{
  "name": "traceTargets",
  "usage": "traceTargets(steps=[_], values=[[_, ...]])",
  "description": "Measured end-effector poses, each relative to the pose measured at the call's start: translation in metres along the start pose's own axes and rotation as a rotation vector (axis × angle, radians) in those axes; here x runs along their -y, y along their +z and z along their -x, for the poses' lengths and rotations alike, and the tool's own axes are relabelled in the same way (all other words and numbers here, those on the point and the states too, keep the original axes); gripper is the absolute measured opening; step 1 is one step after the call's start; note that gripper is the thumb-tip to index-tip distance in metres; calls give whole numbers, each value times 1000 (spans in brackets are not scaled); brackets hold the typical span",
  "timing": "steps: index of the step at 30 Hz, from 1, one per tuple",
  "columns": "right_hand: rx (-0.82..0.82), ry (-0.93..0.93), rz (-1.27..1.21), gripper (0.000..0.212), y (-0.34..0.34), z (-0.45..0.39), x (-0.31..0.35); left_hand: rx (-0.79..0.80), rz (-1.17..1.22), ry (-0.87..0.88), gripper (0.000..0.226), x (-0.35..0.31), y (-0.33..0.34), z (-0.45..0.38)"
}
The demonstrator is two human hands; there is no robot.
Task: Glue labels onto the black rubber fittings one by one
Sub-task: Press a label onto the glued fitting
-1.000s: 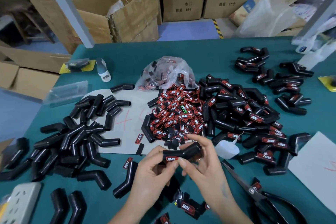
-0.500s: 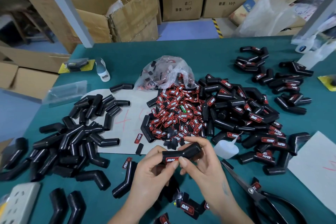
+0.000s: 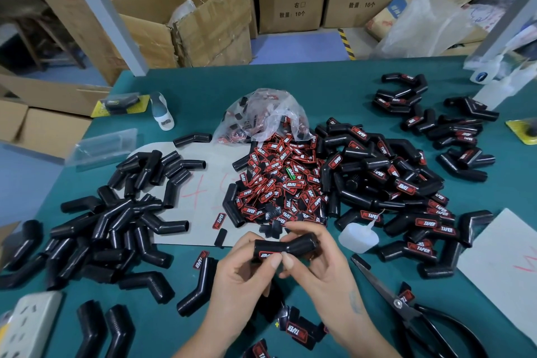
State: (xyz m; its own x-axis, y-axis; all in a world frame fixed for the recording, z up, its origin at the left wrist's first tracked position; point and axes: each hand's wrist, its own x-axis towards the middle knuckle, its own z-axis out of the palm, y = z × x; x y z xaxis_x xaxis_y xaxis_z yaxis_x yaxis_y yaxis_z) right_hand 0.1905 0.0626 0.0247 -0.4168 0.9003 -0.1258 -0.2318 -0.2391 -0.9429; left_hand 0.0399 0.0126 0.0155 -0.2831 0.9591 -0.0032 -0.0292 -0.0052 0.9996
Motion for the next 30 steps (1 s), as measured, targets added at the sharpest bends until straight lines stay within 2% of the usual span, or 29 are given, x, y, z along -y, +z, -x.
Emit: traceTargets(steps=[5, 21, 30], values=[[3, 8, -1, 34, 0, 0, 0, -30, 32, -36, 29, 5, 1, 0], [43, 3, -3, 34, -2, 1, -1, -67, 70, -92, 28, 5, 3, -2], [28, -5, -43, 32, -2, -2, -4, -42, 63, -77, 28, 5, 3, -2]])
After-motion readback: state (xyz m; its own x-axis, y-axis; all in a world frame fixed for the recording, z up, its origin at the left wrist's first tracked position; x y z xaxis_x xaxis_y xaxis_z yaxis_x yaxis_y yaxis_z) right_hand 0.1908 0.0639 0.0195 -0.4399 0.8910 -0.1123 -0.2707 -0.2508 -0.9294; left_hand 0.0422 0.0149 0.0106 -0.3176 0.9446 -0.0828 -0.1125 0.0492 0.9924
